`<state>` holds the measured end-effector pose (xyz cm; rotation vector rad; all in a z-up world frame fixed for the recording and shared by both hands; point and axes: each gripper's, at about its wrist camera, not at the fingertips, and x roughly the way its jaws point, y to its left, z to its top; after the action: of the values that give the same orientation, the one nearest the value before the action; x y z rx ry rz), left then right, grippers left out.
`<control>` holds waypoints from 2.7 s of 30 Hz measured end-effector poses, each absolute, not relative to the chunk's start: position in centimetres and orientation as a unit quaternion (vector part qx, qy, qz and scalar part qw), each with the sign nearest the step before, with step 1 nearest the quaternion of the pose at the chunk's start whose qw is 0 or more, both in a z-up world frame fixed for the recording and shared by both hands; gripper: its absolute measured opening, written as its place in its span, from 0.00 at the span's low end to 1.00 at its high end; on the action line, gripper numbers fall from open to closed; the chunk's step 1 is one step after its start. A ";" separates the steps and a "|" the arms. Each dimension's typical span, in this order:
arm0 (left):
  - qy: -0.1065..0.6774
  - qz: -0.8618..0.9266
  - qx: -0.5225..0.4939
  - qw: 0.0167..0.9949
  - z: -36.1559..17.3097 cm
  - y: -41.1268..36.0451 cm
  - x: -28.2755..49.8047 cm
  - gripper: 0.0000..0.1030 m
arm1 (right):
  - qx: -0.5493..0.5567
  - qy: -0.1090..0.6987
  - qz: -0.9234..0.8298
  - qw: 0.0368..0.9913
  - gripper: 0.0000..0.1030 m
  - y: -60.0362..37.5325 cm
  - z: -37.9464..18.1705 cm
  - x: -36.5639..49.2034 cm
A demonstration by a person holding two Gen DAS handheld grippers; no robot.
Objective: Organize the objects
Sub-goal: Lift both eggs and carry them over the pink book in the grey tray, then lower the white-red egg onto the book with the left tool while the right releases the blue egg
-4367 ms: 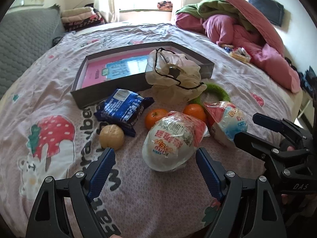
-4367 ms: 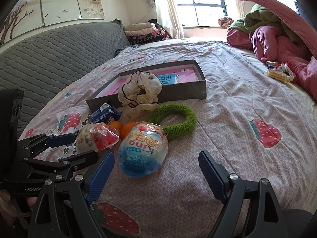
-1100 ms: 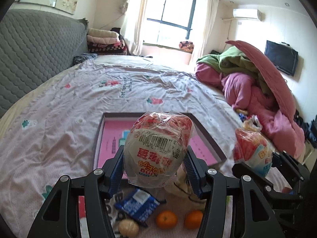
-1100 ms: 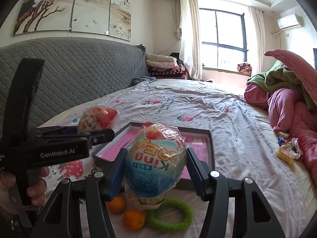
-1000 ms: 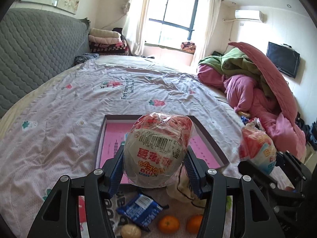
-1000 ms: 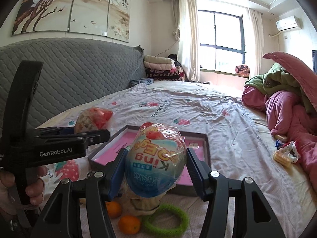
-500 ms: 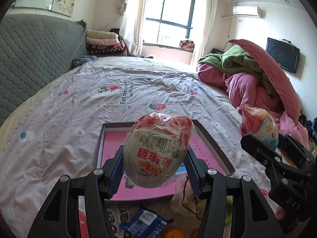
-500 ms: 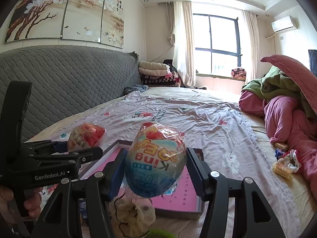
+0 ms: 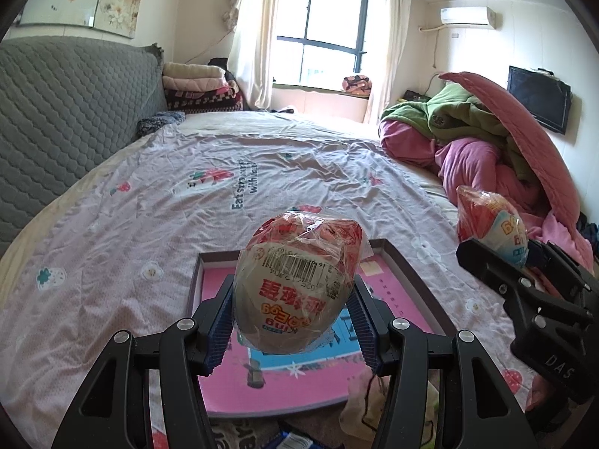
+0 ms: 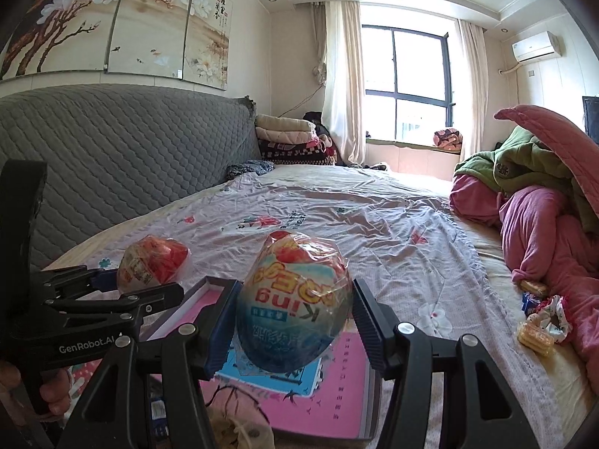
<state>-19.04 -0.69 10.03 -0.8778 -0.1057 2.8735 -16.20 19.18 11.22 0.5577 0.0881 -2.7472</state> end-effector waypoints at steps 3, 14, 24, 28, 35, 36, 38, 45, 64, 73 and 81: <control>-0.035 0.953 -0.293 0.068 10.1 -0.9 -19.7 0.57 | 0.195 0.029 -0.966 0.170 0.57 19.1 11.5 -17.0; -0.039 0.950 -0.304 0.058 10.0 -2.1 -22.8 0.57 | 0.193 0.039 -0.965 0.172 0.57 18.1 12.0 -19.2; -0.040 0.948 -0.310 0.054 9.8 -2.6 -24.1 0.57 | 0.199 0.045 -0.964 0.171 0.57 17.4 11.7 -20.6; -0.042 0.945 -0.322 0.051 9.1 -2.9 -24.6 0.57 | 0.210 0.046 -0.962 0.166 0.57 17.6 11.1 -21.3; -0.038 0.936 -0.345 0.053 7.4 -2.8 -25.3 0.57 | 0.233 0.048 -0.959 0.157 0.57 18.2 9.4 -22.4; -0.035 0.936 -0.346 0.053 7.2 -2.7 -25.3 0.57 | 0.237 0.047 -0.958 0.154 0.57 18.3 9.2 -22.6; -0.029 0.935 -0.350 0.053 6.8 -2.4 -25.4 0.57 | 0.244 0.047 -0.957 0.149 0.57 18.5 8.8 -22.9; -0.022 0.929 -0.365 0.056 5.7 -2.0 -25.7 0.57 | 0.265 0.060 -0.951 0.148 0.57 18.5 7.7 -23.2; -0.018 0.897 -0.440 0.043 1.1 -2.0 -27.6 0.57 | 0.401 0.092 -0.904 0.112 0.57 19.0 1.5 -26.2; -0.012 0.885 -0.464 0.045 -0.3 -1.6 -27.8 0.57 | 0.426 0.090 -0.893 0.111 0.57 18.8 0.0 -26.8; -0.029 0.876 -0.478 0.048 -1.0 -2.2 -28.2 0.57 | 0.434 0.092 -0.889 0.113 0.57 18.6 -0.5 -26.8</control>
<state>-28.25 -2.23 -0.97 -1.4588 -0.0893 2.6721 -26.77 18.63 -0.52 1.2727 0.2688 -2.6097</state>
